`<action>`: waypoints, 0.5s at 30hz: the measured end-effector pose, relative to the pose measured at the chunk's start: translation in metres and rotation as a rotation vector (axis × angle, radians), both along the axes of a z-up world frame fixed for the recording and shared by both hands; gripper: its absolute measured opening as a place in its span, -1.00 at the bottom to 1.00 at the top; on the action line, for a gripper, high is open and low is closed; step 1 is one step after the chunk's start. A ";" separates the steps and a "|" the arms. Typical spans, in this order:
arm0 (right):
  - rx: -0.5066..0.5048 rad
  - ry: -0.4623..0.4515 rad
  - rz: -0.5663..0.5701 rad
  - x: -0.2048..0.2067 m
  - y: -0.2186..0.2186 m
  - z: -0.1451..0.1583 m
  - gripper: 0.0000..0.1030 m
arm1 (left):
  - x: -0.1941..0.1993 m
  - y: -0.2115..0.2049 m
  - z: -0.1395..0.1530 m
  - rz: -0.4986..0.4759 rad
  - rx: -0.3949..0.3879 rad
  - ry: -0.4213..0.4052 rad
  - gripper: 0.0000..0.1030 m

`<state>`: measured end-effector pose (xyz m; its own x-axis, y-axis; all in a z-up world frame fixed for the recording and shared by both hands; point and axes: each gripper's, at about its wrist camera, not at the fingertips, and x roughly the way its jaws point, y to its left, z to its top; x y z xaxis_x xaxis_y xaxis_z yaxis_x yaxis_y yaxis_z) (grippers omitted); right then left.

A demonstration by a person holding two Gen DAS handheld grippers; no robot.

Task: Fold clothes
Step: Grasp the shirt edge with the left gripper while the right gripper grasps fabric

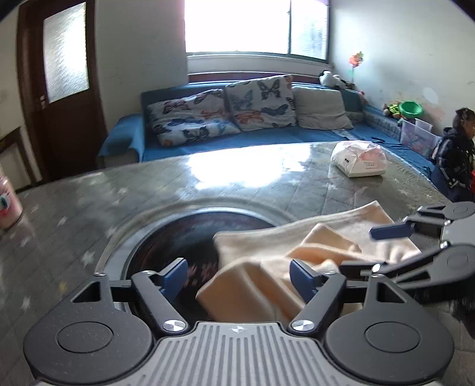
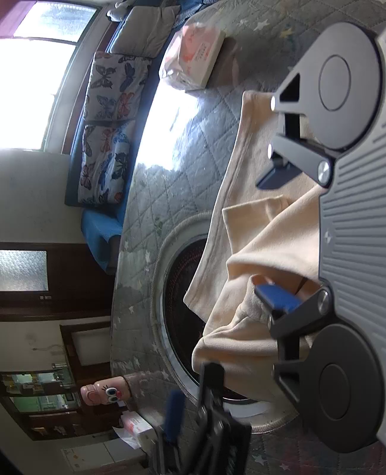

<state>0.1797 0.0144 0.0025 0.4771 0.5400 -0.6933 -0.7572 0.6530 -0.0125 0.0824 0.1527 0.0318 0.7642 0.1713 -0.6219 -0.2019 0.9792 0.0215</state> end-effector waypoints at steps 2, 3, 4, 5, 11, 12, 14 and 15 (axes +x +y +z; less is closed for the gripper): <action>-0.006 0.007 0.006 0.002 0.003 -0.002 0.15 | 0.013 0.002 -0.004 0.001 0.014 0.015 0.57; -0.008 0.010 0.007 0.003 0.004 -0.002 0.12 | 0.019 0.004 -0.007 -0.001 0.007 0.026 0.57; -0.012 0.015 0.008 0.005 0.004 -0.003 0.03 | 0.023 0.008 -0.011 -0.003 -0.012 0.041 0.56; -0.015 0.025 0.008 0.006 0.005 -0.005 -0.08 | 0.027 0.011 -0.015 -0.006 -0.030 0.056 0.50; -0.016 0.045 0.005 0.009 0.001 -0.010 -0.67 | 0.023 0.017 -0.028 -0.034 -0.096 0.087 -0.40; -0.014 0.042 0.004 0.008 0.000 -0.009 -0.72 | 0.020 0.017 -0.027 -0.042 -0.104 0.082 -0.49; -0.006 0.037 0.003 0.007 -0.002 -0.008 -0.85 | 0.015 0.014 -0.023 -0.051 -0.106 0.063 -0.69; 0.000 0.031 0.004 0.005 -0.004 -0.006 -0.89 | 0.012 0.012 -0.021 -0.055 -0.107 0.053 -0.70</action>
